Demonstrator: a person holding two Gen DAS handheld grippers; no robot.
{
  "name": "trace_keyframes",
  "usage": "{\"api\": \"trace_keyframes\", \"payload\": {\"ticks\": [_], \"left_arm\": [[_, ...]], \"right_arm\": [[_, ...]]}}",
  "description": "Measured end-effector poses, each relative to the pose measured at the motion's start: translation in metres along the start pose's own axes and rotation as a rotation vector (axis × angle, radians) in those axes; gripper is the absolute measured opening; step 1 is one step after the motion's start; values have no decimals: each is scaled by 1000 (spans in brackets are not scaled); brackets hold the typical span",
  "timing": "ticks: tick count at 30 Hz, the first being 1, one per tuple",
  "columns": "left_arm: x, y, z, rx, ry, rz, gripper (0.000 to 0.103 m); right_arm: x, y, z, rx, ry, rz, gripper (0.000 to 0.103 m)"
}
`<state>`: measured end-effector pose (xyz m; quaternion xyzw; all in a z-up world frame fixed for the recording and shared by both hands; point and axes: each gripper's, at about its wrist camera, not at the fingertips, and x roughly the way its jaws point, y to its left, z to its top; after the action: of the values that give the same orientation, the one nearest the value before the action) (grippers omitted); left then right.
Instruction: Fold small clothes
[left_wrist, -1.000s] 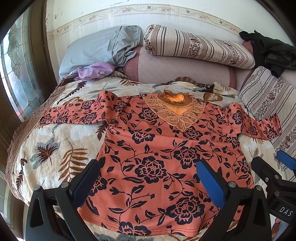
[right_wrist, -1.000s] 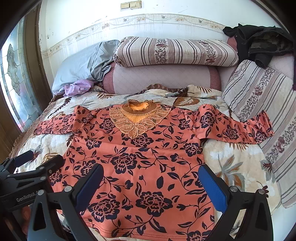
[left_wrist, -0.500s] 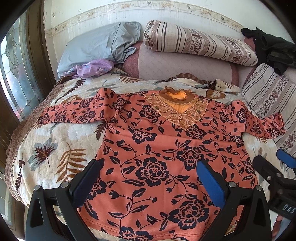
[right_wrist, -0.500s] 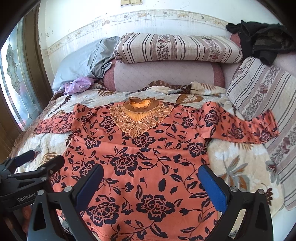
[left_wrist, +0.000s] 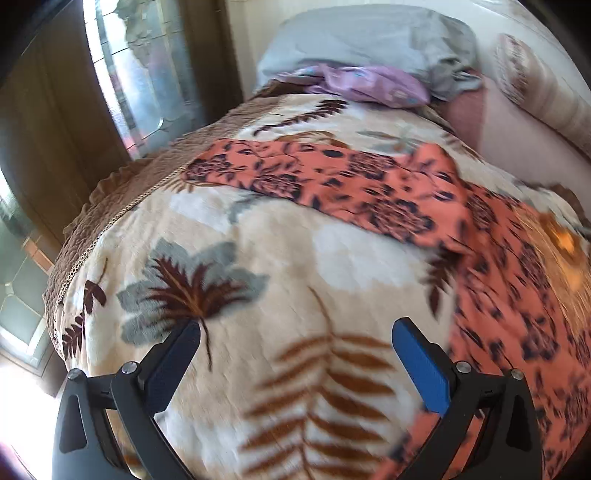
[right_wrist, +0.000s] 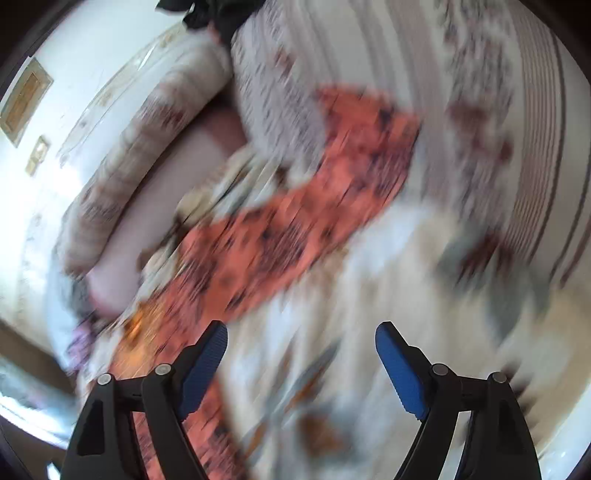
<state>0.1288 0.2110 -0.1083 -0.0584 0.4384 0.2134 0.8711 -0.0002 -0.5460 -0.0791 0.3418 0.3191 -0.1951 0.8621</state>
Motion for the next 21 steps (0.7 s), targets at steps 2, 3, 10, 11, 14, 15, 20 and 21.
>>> {"api": "trace_keyframes", "payload": {"ticks": [2,3,10,11,14,15,20,21], "left_arm": [[27,4,-4,-5,61,30,103],[44,5,-10,-2,118,34,103],[43,19,-34,-58,20,-31,103],[43,19,-35,-53,17,-28,103],[44,20,-37,-53,8,-34,103],[44,19,-36,-52,6,-37,103],[48,17,-35,-55,-5,-51,103],[48,18,-35,-57,-8,-54,103]], "right_arm": [[9,-3,33,-83,-90,-119,85],[15,-3,46,-120,-109,-158,85],[79,37,92,-575,-188,-515,84],[97,39,97,-626,-146,-586,83],[121,33,105,-632,-71,-701,59],[125,33,110,-624,-40,-719,34],[109,54,144,-456,124,-521,8],[98,67,149,-434,115,-461,8]]}}
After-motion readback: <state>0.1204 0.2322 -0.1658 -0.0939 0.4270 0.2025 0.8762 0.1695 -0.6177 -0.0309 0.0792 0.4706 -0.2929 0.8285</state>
